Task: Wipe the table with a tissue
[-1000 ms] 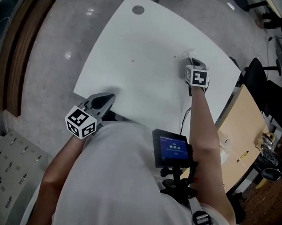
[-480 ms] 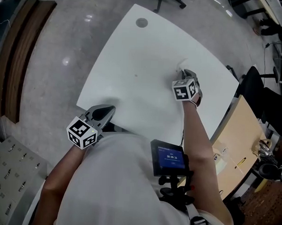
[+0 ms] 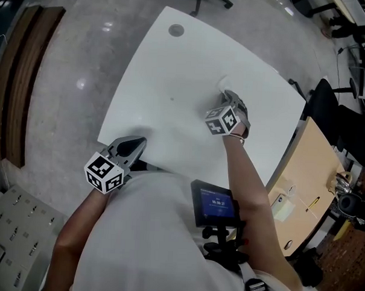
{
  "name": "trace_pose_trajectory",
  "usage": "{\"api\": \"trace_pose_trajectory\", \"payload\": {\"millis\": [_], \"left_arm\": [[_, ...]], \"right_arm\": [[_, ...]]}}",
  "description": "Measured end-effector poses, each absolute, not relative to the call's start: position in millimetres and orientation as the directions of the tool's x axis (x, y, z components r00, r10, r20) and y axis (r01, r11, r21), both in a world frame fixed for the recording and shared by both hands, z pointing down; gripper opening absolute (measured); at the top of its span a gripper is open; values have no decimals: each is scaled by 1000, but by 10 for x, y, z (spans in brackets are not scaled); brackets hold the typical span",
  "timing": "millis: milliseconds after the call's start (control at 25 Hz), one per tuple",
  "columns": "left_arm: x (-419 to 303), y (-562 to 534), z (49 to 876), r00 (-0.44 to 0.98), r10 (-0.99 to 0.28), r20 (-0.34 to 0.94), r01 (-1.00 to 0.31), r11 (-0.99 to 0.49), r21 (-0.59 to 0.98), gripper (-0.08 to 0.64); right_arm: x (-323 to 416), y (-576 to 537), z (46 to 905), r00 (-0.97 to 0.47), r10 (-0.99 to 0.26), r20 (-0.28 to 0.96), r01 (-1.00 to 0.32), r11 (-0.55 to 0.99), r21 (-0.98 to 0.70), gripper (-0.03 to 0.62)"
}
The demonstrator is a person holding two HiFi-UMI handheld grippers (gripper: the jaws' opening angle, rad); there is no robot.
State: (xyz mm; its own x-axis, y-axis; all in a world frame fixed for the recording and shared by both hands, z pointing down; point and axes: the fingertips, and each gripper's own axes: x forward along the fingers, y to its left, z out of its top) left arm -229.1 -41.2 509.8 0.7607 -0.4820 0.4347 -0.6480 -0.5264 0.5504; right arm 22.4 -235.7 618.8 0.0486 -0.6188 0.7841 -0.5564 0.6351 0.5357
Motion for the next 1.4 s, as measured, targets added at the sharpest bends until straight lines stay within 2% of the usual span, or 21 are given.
{"api": "trace_pose_trajectory", "payload": {"millis": [120,240,360,440,560,680,800,960,1200,1400], "left_arm": [[-2295,-443,5082,767,-479,428,-641,-535,550,6],[-2299,-469,5067,770,-475,426,-637,-544,546,6],[-2290,-489,5040,773,-473,423,-634,-552,541,6],[-2279,-506,5026,774,-473,421,-632,-556,539,6],[-2272,-504,5023,775,-474,419,-632,-560,535,6],[-2276,-474,5026,773,-477,419,-634,-557,536,6],[-2296,-443,5026,769,-481,421,-638,-550,538,6],[-2352,-432,5028,763,-489,422,-645,-542,538,6],[-2432,-463,5032,758,-504,414,-650,-536,539,6],[-2488,-450,5034,762,-504,407,-645,-537,544,6]], "right_arm": [[16,-2239,6200,-45,-583,811,-579,677,454,26],[-291,-2059,6195,-216,-495,842,-586,755,294,26],[-430,-1978,6078,-360,-469,807,-651,746,143,26],[-245,-2035,6038,-343,-497,797,-727,677,110,26],[321,-2187,6055,-245,-537,807,-867,493,65,26],[741,-2276,6075,-202,-535,820,-923,383,23,26],[771,-2293,6095,-207,-511,834,-918,397,15,26],[408,-2194,6233,-218,-451,865,-858,511,50,26],[-396,-1930,6237,-238,-384,892,-650,746,148,26],[-744,-1728,6256,-328,-293,898,-615,788,33,26]]}}
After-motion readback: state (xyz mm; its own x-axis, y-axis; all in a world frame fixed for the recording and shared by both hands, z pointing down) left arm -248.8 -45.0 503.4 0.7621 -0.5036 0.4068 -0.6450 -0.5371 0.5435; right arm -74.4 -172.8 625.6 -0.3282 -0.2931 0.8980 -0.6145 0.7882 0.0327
